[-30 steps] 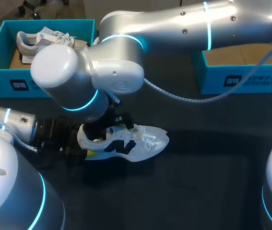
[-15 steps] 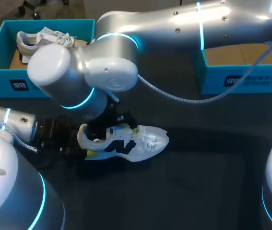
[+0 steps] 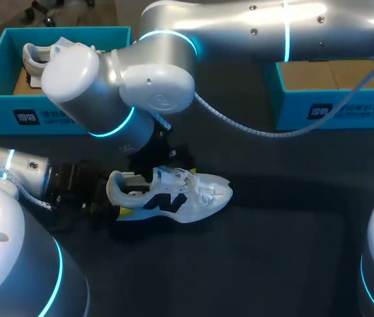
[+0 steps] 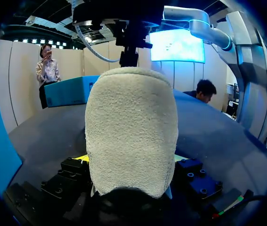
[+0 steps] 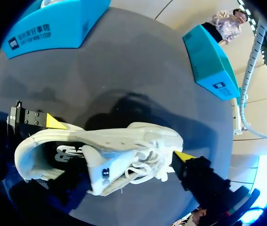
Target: Take the shoe out of the shoebox, open the shoe tongue, remove and reinsert the insole, then place the shoe into the shoebox
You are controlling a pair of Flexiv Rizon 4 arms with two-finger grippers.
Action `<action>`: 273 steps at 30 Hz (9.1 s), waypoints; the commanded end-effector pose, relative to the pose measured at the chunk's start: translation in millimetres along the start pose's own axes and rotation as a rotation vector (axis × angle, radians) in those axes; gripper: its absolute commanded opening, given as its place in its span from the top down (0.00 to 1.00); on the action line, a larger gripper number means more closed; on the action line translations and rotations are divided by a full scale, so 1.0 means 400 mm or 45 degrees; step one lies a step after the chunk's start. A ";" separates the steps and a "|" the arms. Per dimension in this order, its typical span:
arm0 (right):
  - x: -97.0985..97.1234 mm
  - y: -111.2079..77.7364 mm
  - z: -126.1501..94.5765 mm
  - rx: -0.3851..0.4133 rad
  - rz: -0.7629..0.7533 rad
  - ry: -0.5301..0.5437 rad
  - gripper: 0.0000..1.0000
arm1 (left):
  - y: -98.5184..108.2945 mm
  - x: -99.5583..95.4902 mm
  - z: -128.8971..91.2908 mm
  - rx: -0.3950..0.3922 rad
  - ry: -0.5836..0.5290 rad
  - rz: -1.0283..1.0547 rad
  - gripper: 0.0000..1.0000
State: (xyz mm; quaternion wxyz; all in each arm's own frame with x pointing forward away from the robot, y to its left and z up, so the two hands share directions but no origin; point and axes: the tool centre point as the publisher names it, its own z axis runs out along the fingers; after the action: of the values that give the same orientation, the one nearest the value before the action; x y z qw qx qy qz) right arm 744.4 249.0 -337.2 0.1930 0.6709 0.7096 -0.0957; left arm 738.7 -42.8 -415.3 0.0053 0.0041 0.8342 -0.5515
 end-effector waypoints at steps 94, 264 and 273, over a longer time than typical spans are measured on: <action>-0.212 -0.023 0.088 -0.114 0.549 0.166 0.00 | 0.001 -0.001 0.000 -0.001 -0.003 0.001 1.00; 0.156 0.022 0.152 -0.298 -1.685 0.440 0.55 | 0.001 -0.001 0.000 -0.001 -0.003 0.001 1.00; 0.198 -0.013 0.204 -0.246 -1.681 0.537 0.65 | 0.001 -0.001 0.000 -0.001 -0.003 0.001 1.00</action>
State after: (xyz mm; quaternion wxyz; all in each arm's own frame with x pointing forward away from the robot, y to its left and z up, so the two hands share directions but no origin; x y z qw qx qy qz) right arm 752.7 283.6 -408.7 0.0152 0.0835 0.9964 -0.0002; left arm 739.1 -41.8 -416.9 0.0060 0.0034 0.8346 -0.5508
